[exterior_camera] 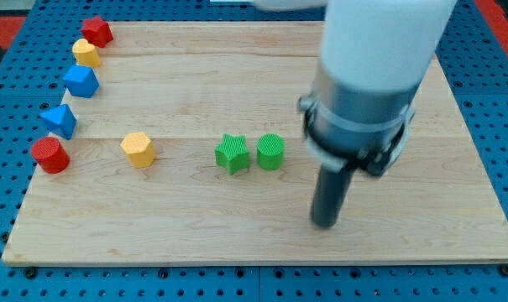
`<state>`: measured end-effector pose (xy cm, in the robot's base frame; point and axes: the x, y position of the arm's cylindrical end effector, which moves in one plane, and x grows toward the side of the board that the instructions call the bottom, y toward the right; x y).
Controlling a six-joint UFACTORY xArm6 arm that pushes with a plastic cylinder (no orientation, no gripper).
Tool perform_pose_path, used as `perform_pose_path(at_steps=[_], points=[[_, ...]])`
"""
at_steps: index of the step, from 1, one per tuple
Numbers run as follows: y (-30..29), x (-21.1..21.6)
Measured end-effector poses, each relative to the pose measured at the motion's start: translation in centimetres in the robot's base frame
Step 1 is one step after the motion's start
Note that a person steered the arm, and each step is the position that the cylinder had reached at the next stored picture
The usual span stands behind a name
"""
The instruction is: Make a horizontal line out of the red circle yellow hexagon and the green star
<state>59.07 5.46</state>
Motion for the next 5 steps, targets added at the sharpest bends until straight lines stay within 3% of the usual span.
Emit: perform_pose_path(at_steps=[1,2,3,5], points=[[-13.4,-0.1],[-21.7,-5.8],[-20.5,-6.9],[-18.2,-14.1]])
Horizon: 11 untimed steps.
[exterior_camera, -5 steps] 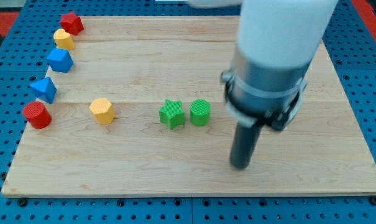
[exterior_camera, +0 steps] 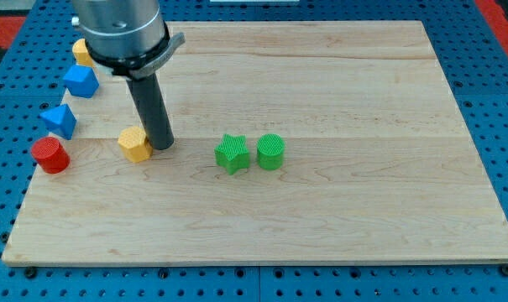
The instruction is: Make a horizontal line out of the red circle yellow hexagon and the green star
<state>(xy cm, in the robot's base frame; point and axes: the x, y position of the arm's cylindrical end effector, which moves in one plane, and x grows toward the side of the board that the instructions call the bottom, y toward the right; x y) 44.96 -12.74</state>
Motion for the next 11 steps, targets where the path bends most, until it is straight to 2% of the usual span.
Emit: perform_pose_path(at_steps=[2,3,4,5,6,7,8,10,11], points=[[-2.2,-0.6],[-2.4,1.4],[1.0,-0.3],[8.0,-3.7],[13.4,-3.7],[14.6,-3.8],[14.6,-3.5],[9.4,0.7],[9.4,0.8]])
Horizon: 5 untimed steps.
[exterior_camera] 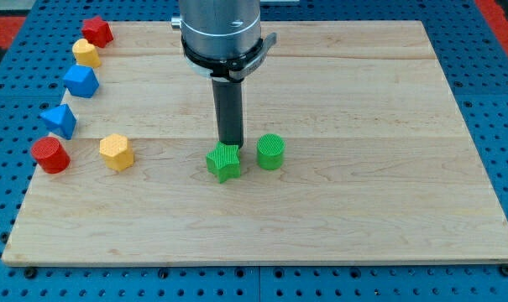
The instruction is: Make a horizontal line out of the red circle yellow hexagon and the green star
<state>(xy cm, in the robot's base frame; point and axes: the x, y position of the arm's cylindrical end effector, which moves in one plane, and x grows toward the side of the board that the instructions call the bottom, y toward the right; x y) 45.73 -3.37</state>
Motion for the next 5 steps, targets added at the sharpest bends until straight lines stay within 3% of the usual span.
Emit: perform_pose_path(at_steps=[2,3,4,5], points=[[5.5,3.9],[0.0,5.3],[-4.3,3.8],[-2.5,2.3]])
